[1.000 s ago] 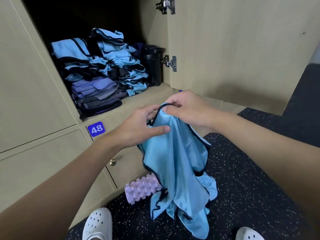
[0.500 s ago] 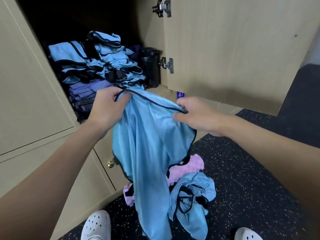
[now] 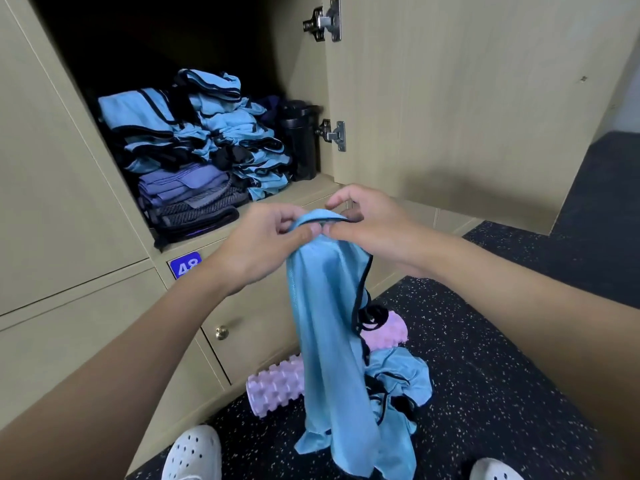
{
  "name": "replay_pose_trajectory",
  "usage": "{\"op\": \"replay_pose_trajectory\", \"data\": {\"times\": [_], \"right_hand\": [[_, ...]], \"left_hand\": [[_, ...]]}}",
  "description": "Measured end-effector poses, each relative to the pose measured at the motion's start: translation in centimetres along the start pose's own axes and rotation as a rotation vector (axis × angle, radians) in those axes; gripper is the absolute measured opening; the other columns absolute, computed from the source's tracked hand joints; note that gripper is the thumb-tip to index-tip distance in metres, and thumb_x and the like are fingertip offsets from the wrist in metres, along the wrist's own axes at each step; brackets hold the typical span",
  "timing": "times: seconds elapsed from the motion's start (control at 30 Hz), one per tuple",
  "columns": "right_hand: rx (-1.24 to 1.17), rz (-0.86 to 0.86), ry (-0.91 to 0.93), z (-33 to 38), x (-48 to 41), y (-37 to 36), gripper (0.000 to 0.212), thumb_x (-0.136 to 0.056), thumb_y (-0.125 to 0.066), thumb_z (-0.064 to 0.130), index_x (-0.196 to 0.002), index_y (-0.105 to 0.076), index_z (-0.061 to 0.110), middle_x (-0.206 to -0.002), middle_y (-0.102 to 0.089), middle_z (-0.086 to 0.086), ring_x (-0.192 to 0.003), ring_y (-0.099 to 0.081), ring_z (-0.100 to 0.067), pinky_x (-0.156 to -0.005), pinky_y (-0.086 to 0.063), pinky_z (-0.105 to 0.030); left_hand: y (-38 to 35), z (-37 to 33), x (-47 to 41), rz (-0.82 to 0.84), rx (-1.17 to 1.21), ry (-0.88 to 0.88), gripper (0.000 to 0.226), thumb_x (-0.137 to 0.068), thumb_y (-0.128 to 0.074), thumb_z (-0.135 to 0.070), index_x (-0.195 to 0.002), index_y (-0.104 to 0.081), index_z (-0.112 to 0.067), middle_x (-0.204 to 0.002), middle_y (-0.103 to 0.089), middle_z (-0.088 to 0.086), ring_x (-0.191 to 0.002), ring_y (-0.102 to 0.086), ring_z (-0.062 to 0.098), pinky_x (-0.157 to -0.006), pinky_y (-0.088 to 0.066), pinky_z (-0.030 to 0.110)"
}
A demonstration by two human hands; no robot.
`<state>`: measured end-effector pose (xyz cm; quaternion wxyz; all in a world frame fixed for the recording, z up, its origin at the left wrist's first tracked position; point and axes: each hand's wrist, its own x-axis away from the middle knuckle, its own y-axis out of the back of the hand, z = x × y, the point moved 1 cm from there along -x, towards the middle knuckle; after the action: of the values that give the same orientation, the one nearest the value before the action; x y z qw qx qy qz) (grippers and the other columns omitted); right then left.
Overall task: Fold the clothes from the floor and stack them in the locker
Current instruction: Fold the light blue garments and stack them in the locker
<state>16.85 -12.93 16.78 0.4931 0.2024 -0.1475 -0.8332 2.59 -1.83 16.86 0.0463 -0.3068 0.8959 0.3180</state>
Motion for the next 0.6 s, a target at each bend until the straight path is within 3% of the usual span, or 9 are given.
{"op": "replay_pose_trajectory", "data": {"times": [0.1, 0.2, 0.27, 0.33, 0.5, 0.6], "right_hand": [[-0.109, 0.116, -0.013, -0.3, 0.2, -0.2, 0.040, -0.080, -0.079, 0.018, -0.114, -0.062, 0.029, -0.104, -0.072, 0.006, -0.094, -0.069, -0.007, -0.086, -0.053, -0.025], [-0.054, 0.175, -0.024, -0.9, 0.4, -0.8, 0.035, -0.079, -0.078, 0.014, -0.111, -0.066, 0.018, -0.106, -0.075, 0.000, -0.099, -0.070, -0.014, -0.093, -0.055, -0.036], [-0.027, 0.104, -0.023, -0.9, 0.4, -0.9, 0.020, -0.084, -0.071, 0.011, -0.104, -0.068, 0.009, -0.101, -0.075, -0.008, -0.088, -0.069, -0.015, -0.090, -0.057, -0.040], [-0.072, 0.051, -0.003, -0.6, 0.4, -0.8, 0.006, -0.090, -0.063, 0.008, -0.096, -0.066, 0.008, -0.091, -0.072, -0.006, -0.077, -0.062, -0.013, -0.073, -0.055, -0.029], [-0.146, 0.171, -0.010, 0.5, 0.8, -1.1, 0.008, -0.093, -0.066, 0.015, -0.098, -0.066, 0.020, -0.085, -0.070, 0.008, -0.073, -0.065, -0.003, -0.068, -0.053, -0.016], [-0.080, 0.266, -0.019, 0.5, 1.0, -1.4, 0.013, -0.085, -0.076, 0.015, -0.094, -0.067, 0.012, -0.080, -0.073, 0.009, -0.074, -0.067, -0.004, -0.069, -0.054, -0.021]], "left_hand": [[0.4, -0.5, -0.2, -0.143, 0.111, -0.014, 0.016, -0.099, -0.060, -0.014, -0.088, -0.071, -0.014, -0.083, -0.076, 0.011, -0.072, -0.064, 0.015, -0.070, -0.051, 0.029], [1.0, -1.4, -0.2, -0.263, 0.208, 0.008, 0.019, -0.101, -0.057, -0.013, -0.087, -0.069, -0.010, -0.078, -0.075, 0.000, -0.067, -0.066, 0.010, -0.063, -0.053, 0.023], [1.9, -1.0, -0.5, -0.375, 0.251, 0.017, 0.024, -0.101, -0.058, -0.018, -0.088, -0.067, 0.000, -0.079, -0.070, 0.009, -0.070, -0.061, 0.018, -0.065, -0.048, 0.029], [2.8, -0.5, -0.5, -0.459, 0.297, 0.028, 0.038, -0.098, -0.060, -0.026, -0.091, -0.060, 0.011, -0.080, -0.058, 0.012, -0.073, -0.049, 0.022, -0.070, -0.038, 0.036], [3.9, 0.6, -1.3, -0.553, 0.257, 0.059, 0.037, -0.099, -0.059, -0.022, -0.095, -0.060, 0.015, -0.085, -0.054, 0.010, -0.074, -0.044, 0.021, -0.070, -0.037, 0.035], [4.0, 1.6, -1.5, -0.562, 0.128, 0.093, 0.036, -0.098, -0.060, -0.022, -0.085, -0.059, 0.012, -0.077, -0.048, 0.008, -0.070, -0.039, 0.023, -0.065, -0.033, 0.036]]}}
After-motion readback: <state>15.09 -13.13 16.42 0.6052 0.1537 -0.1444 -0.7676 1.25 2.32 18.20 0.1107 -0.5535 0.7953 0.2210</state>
